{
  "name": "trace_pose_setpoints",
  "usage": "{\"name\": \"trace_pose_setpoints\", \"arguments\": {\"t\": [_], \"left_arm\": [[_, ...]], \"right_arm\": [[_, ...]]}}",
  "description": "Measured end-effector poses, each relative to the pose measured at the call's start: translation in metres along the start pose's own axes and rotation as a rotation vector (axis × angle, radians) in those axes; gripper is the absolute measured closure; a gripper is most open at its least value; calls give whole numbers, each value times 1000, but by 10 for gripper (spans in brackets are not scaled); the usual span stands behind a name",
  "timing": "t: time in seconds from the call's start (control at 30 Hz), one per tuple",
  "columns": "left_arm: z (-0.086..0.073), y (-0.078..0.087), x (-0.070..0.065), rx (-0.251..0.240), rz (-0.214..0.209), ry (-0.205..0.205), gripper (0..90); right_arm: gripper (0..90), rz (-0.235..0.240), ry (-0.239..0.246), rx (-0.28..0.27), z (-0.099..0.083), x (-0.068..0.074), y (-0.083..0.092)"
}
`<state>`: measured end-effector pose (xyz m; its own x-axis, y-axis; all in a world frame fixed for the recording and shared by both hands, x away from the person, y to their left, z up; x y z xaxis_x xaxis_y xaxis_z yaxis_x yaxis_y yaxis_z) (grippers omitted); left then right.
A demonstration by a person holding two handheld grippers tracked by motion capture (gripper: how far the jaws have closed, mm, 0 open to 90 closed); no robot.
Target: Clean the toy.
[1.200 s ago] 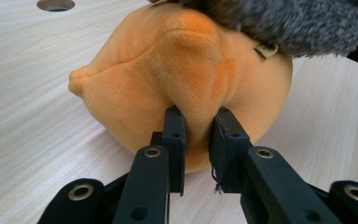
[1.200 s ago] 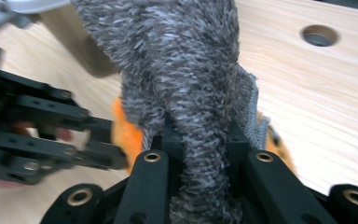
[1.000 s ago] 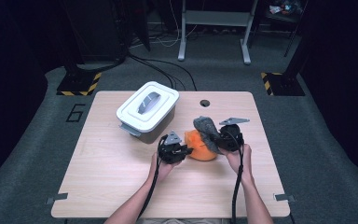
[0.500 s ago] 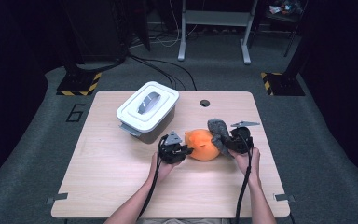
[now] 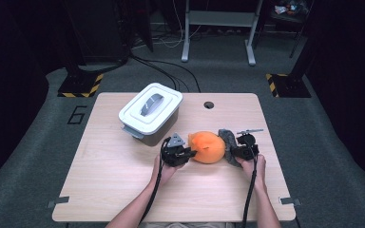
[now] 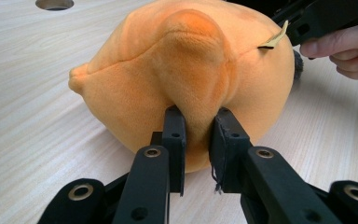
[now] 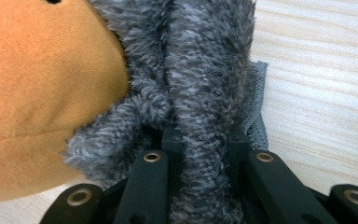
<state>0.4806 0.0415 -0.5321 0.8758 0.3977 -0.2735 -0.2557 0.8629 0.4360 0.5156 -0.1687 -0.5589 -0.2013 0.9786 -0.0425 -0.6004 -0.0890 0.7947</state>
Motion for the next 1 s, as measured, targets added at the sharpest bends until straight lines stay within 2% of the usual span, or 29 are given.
{"name": "trace_pose_setpoints", "arguments": {"t": [0.1, 0.17, 0.2, 0.27, 0.3, 0.33, 0.47, 0.6, 0.63, 0.8, 0.87, 0.93, 1.0], "left_arm": [[0, 0, 0, 4, 5, -10, 769], [0, 0, 0, -1, -2, -2, 769], [0, 0, -1, 1, -8, 11, 769], [0, 0, -1, 2, -7, 9, 769], [0, 0, -1, 3, -8, 9, 769], [0, 0, -1, 3, -7, 8, 769], [0, 0, -1, -4, -5, 9, 768], [1, 0, 0, -5, -4, 8, 767], [1, 0, 0, -3, -4, 7, 767], [1, 0, 0, -5, -5, 7, 762], [1, 0, 0, -6, -4, 6, 760], [1, 0, 1, -7, -2, 2, 754], [1, 0, 2, -10, 1, -1, 742]], "right_arm": [[762, -20, -4, -15, 2, -5, 8], [763, -29, -6, -34, 4, -9, 18], [763, -31, -5, -53, 6, -11, 23], [763, -29, -5, -79, 9, -12, 34], [763, -32, 14, -104, 11, -14, 42], [763, -27, 0, -108, 13, -13, 47], [762, -6, 25, -173, 22, -9, 70], [762, 38, 41, -216, 31, 6, 90], [762, 45, 61, -230, 34, 9, 93], [762, 97, 93, -240, 42, 33, 98], [762, 100, 117, -229, 43, 39, 92], [761, 108, 128, -208, 42, 46, 84], [761, 97, 126, -193, 43, 49, 78]]}}
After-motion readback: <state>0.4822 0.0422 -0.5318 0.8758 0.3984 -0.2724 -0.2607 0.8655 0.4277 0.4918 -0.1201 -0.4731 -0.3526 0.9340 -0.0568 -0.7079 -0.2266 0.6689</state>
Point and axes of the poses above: each handheld gripper's, and its own axes: y roughly backward along the jaws, z roughly out of its top, x roughly to its left, the point moved 8 cm from there along -y, roughly forward along the jaws, and after that the axes turned 15 degrees about -z, right-handed, at the moved point
